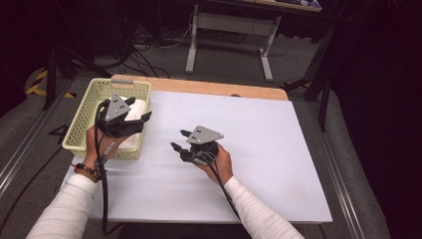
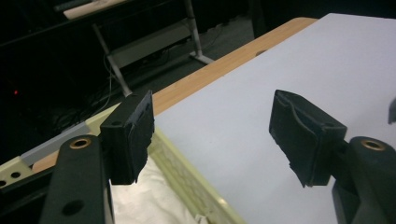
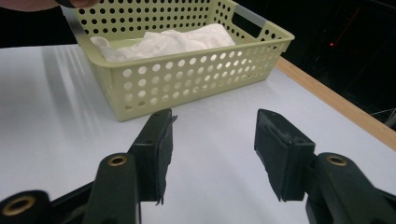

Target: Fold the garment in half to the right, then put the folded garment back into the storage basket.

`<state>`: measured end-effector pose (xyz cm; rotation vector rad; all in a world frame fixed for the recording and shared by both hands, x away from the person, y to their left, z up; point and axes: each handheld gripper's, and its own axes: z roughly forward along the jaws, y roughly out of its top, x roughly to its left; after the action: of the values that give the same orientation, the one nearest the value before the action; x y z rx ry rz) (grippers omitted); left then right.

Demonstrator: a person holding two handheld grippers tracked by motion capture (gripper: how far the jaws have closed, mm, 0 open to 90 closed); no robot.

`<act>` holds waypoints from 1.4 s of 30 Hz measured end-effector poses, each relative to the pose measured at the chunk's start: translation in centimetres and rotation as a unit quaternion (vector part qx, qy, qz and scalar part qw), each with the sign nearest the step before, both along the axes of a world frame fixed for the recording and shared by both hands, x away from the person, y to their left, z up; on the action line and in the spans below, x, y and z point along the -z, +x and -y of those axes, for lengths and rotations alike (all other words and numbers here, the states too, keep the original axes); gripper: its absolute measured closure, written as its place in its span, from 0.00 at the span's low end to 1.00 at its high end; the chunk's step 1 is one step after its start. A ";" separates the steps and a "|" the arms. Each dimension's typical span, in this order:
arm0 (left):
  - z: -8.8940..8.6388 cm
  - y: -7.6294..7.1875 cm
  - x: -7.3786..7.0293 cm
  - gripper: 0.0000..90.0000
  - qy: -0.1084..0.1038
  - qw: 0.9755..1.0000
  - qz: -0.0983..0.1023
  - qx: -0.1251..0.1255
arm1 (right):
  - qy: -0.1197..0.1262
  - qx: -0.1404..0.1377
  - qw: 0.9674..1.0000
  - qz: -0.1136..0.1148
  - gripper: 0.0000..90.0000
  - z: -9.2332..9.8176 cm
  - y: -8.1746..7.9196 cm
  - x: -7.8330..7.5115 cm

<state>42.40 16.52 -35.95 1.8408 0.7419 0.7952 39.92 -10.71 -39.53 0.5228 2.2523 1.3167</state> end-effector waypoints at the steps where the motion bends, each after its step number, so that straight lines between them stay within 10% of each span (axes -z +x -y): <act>1: 0.2 -0.3 0.0 0.33 -0.001 1.000 0.005 0.005 | 0.000 0.002 1.000 0.002 0.52 0.5 -0.2 -0.1; 31: 5.4 -8.2 3.9 0.15 0.000 0.997 0.045 0.064 | -0.007 0.034 0.999 0.028 0.31 11.5 -5.2 0.6; 42: 6.0 -10.3 6.0 0.13 0.019 0.996 0.030 0.080 | 0.002 0.066 0.997 0.049 0.20 14.0 -7.1 1.3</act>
<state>32.08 10.51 -41.93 1.8763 0.5363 0.7605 32.78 -24.68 -40.80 0.5837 2.0996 1.2529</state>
